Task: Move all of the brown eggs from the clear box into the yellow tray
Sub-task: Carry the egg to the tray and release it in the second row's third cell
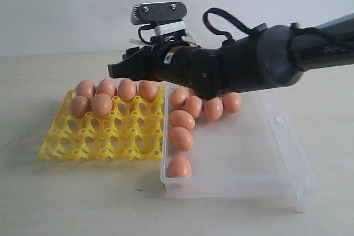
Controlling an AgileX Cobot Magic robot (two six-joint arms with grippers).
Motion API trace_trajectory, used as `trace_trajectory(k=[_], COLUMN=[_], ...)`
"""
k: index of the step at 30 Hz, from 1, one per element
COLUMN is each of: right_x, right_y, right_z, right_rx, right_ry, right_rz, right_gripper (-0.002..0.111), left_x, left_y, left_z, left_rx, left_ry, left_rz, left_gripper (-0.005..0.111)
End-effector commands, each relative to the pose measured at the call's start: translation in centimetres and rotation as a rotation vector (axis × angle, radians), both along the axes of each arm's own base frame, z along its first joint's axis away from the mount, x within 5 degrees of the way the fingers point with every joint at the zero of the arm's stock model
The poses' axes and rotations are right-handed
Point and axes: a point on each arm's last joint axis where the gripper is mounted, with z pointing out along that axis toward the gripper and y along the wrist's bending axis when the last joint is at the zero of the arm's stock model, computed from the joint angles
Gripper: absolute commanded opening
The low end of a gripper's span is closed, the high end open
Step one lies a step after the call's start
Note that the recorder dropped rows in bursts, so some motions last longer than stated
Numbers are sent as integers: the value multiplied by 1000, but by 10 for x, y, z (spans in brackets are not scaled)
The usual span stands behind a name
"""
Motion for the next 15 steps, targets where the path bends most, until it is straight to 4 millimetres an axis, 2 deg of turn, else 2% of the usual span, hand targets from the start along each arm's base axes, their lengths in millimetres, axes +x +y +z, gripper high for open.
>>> trace_trajectory(k=[1,10,15], right_x=[13,24,24], right_y=[19,36,41], right_z=[-16,-37,-39], right_rx=[23,46,48], right_ry=[56,172,170], right_rz=[-6,-20,-13], right_gripper=[0,0,0], left_x=[0,0,0], left_y=[0,0,0], left_z=[2,2,2], left_rx=[1,1,1], left_ry=[-17,-17,-17], left_rz=[-3,-3,-3], left_gripper=[0,0,0])
